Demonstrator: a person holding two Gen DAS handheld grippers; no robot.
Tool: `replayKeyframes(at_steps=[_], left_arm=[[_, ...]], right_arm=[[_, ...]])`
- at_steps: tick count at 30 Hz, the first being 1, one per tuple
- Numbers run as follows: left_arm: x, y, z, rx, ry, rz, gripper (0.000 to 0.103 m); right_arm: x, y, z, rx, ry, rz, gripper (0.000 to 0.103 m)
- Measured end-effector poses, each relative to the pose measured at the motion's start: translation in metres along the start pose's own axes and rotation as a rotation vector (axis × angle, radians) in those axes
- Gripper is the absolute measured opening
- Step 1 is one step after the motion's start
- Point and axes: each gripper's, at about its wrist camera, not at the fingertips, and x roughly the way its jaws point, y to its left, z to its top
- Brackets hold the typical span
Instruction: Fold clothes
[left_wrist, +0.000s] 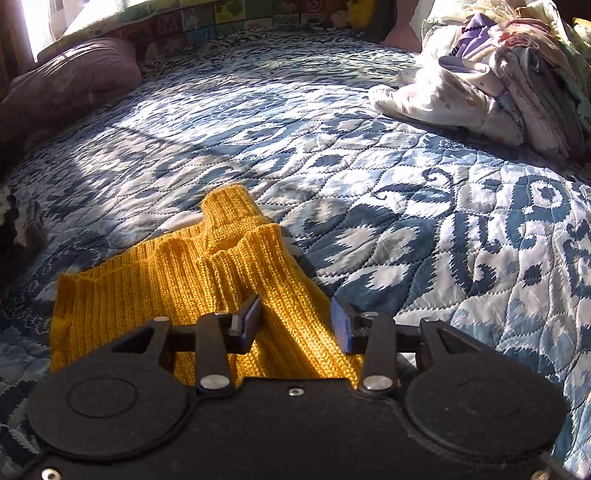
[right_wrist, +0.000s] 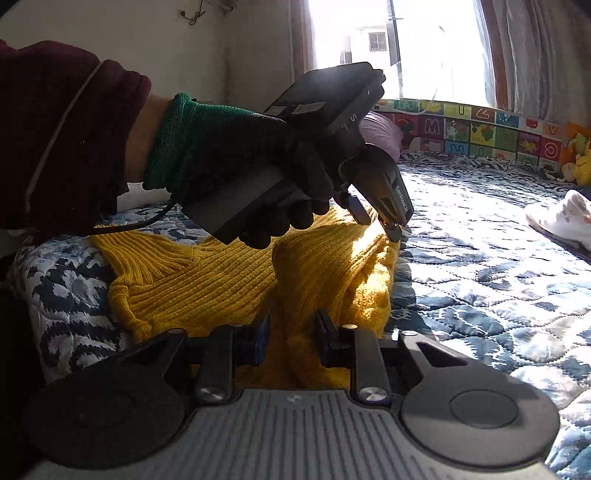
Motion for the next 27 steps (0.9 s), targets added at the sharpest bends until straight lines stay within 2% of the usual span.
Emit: replayKeyframes(at_steps=[2, 4, 7, 11, 14, 16, 18, 22, 24, 27], left_arm=[[-0.025, 0.009, -0.005, -0.073, -0.063, -0.036, 0.046], [-0.057, 0.025, -0.016, -0.168, -0.124, -0.039, 0.051], [-0.093, 0.06, -0.043, -0.292, -0.139, -0.034, 0.053], [-0.153, 0.115, -0.098, -0.449, -0.161, 0.055, 0.056], [-0.191, 0.152, -0.146, -0.588, -0.181, 0.132, 0.059], [-0.212, 0.168, -0.179, -0.684, -0.189, 0.213, 0.059], [-0.225, 0.185, -0.213, -0.802, -0.179, 0.254, 0.059], [-0.231, 0.211, -0.263, -1.051, -0.18, 0.221, 0.059], [-0.224, 0.218, -0.274, -1.125, -0.189, 0.187, 0.059], [-0.216, 0.226, -0.277, -1.214, -0.24, 0.194, 0.058]], right_arm=[[-0.009, -0.001, 0.004, 0.007, -0.025, -0.008, 0.031], [-0.012, -0.005, 0.005, 0.028, -0.021, -0.015, 0.033], [-0.014, -0.011, 0.007, 0.067, -0.014, -0.031, 0.036], [-0.015, -0.032, 0.006, 0.258, 0.017, 0.004, 0.054], [-0.014, -0.047, 0.003, 0.375, 0.037, 0.019, 0.054], [-0.014, -0.057, 0.0, 0.446, 0.038, 0.019, 0.055], [-0.013, -0.064, -0.004, 0.508, 0.038, 0.021, 0.055], [-0.015, -0.071, -0.01, 0.575, 0.044, 0.019, 0.056], [-0.015, -0.072, -0.011, 0.586, 0.048, 0.017, 0.056], [-0.015, -0.072, -0.012, 0.585, 0.05, 0.009, 0.057]])
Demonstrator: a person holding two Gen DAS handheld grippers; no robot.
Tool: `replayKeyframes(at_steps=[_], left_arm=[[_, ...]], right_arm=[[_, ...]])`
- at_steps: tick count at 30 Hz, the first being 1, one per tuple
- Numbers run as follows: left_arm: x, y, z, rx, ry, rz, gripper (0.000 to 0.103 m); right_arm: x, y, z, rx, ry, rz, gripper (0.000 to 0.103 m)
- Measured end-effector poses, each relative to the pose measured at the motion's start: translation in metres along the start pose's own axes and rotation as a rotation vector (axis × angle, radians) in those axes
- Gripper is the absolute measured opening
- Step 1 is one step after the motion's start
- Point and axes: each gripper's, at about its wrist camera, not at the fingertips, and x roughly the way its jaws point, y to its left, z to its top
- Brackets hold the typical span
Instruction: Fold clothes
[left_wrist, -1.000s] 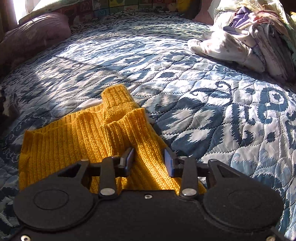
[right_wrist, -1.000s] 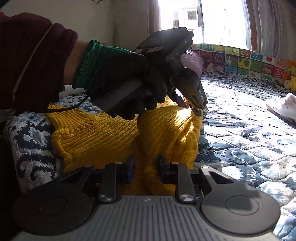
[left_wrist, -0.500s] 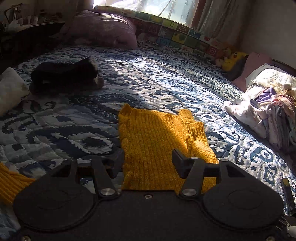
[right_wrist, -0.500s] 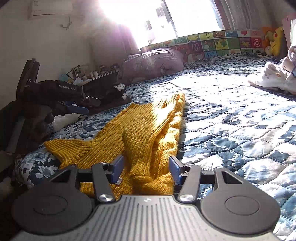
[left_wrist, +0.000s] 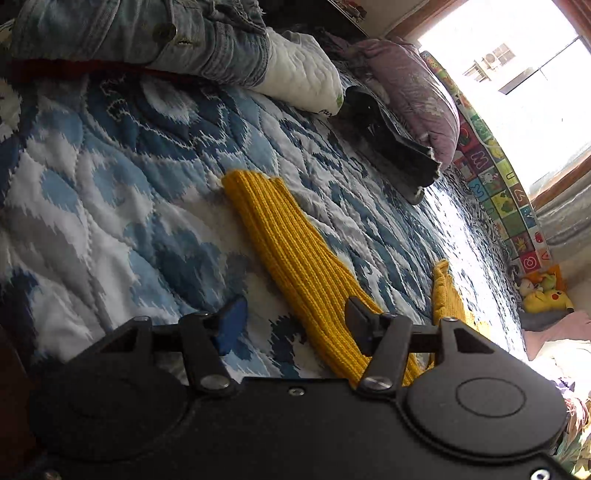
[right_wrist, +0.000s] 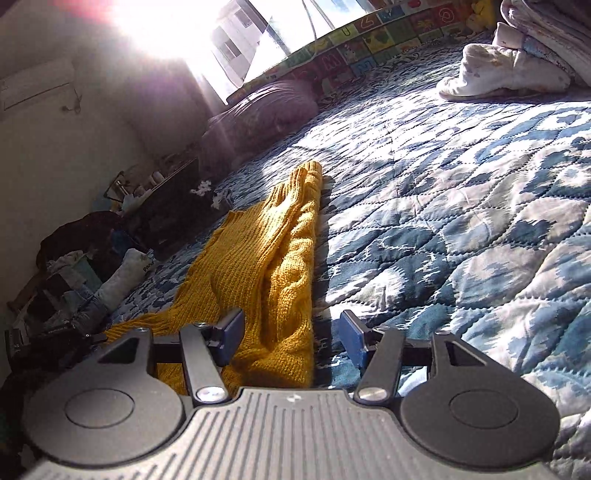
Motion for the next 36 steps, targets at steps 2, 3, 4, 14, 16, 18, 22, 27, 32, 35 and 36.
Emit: replayKeyframes(at_steps=[2, 3, 4, 14, 16, 18, 22, 27, 32, 35, 36], left_arm=[[0.01, 0.003, 0.005, -0.003, -0.049, -0.005, 0.057], [0.015, 0.004, 0.008, -0.005, -0.074, -0.008, 0.054], [0.017, 0.008, 0.01, -0.037, -0.081, -0.018, 0.05], [-0.012, -0.072, 0.008, 0.227, -0.14, -0.098, 0.006], [-0.02, -0.112, -0.001, 0.335, -0.162, -0.146, 0.006], [-0.022, -0.151, -0.015, 0.435, -0.173, -0.193, 0.006], [-0.025, -0.22, -0.064, 0.632, -0.172, -0.269, 0.006], [-0.007, -0.282, -0.135, 0.837, -0.103, -0.354, 0.006], [0.017, -0.32, -0.191, 0.918, -0.025, -0.411, 0.006], [0.038, -0.33, -0.223, 1.002, 0.071, -0.425, 0.006], [0.046, -0.332, -0.234, 1.034, 0.113, -0.43, 0.011]], right_arm=[[-0.002, -0.002, 0.0, 0.004, -0.002, -0.004, 0.058], [-0.003, -0.002, 0.0, 0.007, -0.002, -0.006, 0.059], [-0.003, -0.003, 0.001, 0.01, -0.003, -0.008, 0.059], [0.0, -0.002, 0.005, 0.006, -0.018, 0.042, 0.059], [0.002, 0.001, 0.007, -0.002, -0.023, 0.069, 0.058], [0.003, 0.002, 0.009, -0.003, -0.032, 0.092, 0.058], [0.002, -0.003, 0.014, 0.041, -0.048, 0.155, 0.058], [0.001, -0.032, 0.018, 0.261, -0.075, 0.243, 0.059], [-0.007, -0.073, 0.018, 0.506, -0.143, 0.255, 0.06], [-0.01, -0.089, 0.017, 0.589, -0.174, 0.236, 0.064], [-0.01, -0.094, 0.016, 0.618, -0.181, 0.23, 0.064]])
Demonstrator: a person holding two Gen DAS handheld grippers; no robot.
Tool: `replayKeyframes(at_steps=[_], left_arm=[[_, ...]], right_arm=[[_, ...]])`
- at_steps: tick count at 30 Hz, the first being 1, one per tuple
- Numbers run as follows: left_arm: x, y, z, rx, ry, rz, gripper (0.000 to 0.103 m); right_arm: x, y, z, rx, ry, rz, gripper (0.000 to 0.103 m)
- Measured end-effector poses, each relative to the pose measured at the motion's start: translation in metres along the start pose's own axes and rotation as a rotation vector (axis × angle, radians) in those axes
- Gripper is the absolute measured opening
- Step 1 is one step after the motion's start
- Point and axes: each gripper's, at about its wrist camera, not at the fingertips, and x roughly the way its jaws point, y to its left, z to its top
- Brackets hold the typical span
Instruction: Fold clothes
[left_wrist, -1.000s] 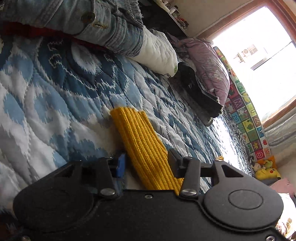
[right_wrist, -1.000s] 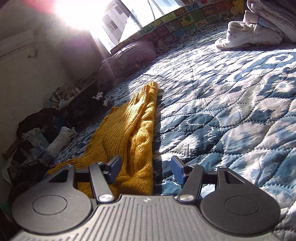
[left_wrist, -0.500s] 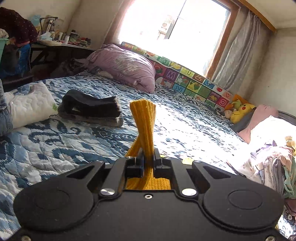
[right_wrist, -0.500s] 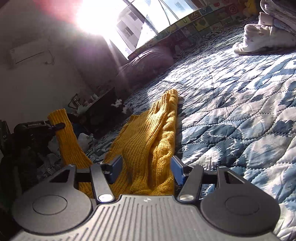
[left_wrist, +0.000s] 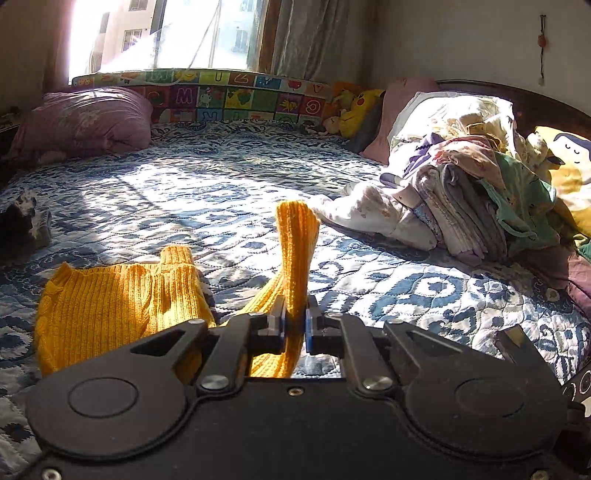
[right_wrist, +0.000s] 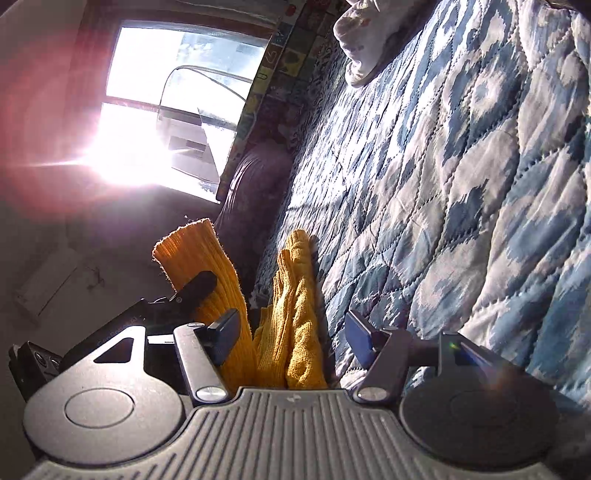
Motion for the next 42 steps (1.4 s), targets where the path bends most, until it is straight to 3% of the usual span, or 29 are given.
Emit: replayKeyframes(at_steps=[1, 2, 3, 6, 11, 14, 20, 22, 24, 25, 26, 28, 31, 34, 38, 42], left_arm=[[0.003, -0.003, -0.006, 0.006, 0.04, -0.031, 0.032], [0.007, -0.007, -0.012, 0.012, 0.079, -0.06, 0.045], [-0.002, -0.006, -0.019, 0.02, 0.063, -0.063, 0.05], [-0.032, 0.009, -0.033, 0.02, 0.052, -0.063, 0.048], [-0.105, 0.055, -0.051, -0.009, -0.041, 0.053, 0.047], [-0.132, 0.065, -0.069, 0.094, -0.037, 0.137, 0.05], [-0.122, 0.066, -0.098, 0.233, 0.044, 0.24, 0.05], [-0.114, 0.064, -0.104, 0.295, 0.06, 0.28, 0.05], [-0.107, 0.062, -0.108, 0.333, 0.072, 0.301, 0.047], [-0.104, 0.061, -0.113, 0.363, 0.083, 0.322, 0.026], [-0.101, 0.06, -0.117, 0.394, 0.093, 0.341, 0.017], [-0.101, 0.053, -0.126, 0.497, 0.09, 0.372, 0.016], [-0.105, 0.045, -0.132, 0.602, 0.095, 0.355, 0.015], [-0.091, 0.041, -0.144, 0.687, 0.166, 0.323, 0.016], [-0.083, 0.044, -0.15, 0.696, 0.197, 0.315, 0.014], [-0.096, 0.053, -0.144, 0.676, 0.202, 0.284, 0.015]], right_arm=[[0.0, -0.005, 0.001, 0.022, -0.005, -0.01, 0.064], [0.002, -0.009, 0.002, 0.039, -0.006, -0.017, 0.064], [0.003, -0.011, 0.002, 0.045, -0.006, -0.022, 0.063], [0.011, -0.008, 0.0, 0.008, 0.015, -0.037, 0.063], [0.036, 0.002, -0.007, -0.078, 0.098, -0.053, 0.063], [0.052, 0.008, -0.011, -0.093, 0.148, -0.045, 0.063], [0.074, 0.011, -0.009, -0.071, 0.136, -0.059, 0.061], [0.079, 0.009, -0.008, -0.074, 0.13, -0.055, 0.051], [0.083, 0.006, -0.007, -0.07, 0.127, -0.047, 0.029], [0.082, 0.003, -0.006, -0.062, 0.119, -0.041, 0.014], [0.08, 0.0, -0.006, -0.054, 0.111, -0.034, 0.01], [0.068, 0.007, -0.003, -0.067, 0.079, -0.005, 0.01], [0.046, 0.025, 0.0, -0.106, 0.035, 0.039, 0.009], [0.026, 0.029, -0.002, -0.142, 0.019, -0.013, 0.009], [0.027, 0.014, -0.009, -0.143, 0.073, -0.152, 0.009], [0.025, 0.013, -0.018, -0.123, 0.053, -0.163, 0.009]])
